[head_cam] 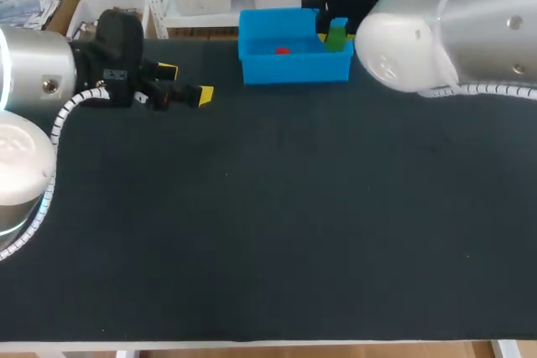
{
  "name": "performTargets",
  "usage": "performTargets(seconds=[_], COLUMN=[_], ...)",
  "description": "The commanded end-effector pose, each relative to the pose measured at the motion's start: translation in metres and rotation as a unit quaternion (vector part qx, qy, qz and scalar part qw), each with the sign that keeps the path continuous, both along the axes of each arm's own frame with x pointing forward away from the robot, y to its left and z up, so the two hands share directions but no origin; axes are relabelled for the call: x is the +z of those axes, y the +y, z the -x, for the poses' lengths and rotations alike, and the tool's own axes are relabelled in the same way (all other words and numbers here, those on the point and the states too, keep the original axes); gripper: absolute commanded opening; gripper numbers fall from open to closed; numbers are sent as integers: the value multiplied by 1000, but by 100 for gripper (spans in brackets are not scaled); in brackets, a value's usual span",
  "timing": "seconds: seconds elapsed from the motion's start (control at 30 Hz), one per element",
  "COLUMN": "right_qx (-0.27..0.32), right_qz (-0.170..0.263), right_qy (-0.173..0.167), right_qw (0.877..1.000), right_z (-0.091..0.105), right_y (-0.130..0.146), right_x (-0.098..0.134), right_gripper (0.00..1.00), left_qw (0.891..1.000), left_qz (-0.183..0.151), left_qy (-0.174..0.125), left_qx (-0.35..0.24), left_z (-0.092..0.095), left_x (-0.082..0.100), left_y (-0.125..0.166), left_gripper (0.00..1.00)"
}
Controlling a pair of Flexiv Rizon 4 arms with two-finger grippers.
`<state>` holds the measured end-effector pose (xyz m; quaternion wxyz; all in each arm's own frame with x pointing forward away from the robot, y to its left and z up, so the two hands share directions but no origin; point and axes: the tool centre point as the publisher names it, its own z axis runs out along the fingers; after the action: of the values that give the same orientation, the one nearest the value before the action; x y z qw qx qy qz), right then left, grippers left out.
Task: Use the left arm to pick the red cube and place it into the blue plastic box first, then use the right arm to grasp the green cube and put it into the same blue plastic box after the first action is fully finished.
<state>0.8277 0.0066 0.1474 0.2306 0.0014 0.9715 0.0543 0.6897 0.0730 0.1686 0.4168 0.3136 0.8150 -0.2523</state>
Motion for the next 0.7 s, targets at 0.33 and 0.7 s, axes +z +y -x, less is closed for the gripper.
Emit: performTargets(seconds=[0.33, 0.7], right_qx=[0, 8], right_qz=[-34, -45], right_qy=[-115, -121], right_qw=[993, 992], right_z=[2, -14], right_y=[4, 12], right_x=[-2, -2], right_gripper=[0, 0], left_qw=[1000, 1000], left_qz=[2, 2], left_qy=[-2, -2], left_qx=[-1, -1], left_z=[0, 0], left_x=[-1, -1], left_y=[2, 2], left_gripper=[100, 100])
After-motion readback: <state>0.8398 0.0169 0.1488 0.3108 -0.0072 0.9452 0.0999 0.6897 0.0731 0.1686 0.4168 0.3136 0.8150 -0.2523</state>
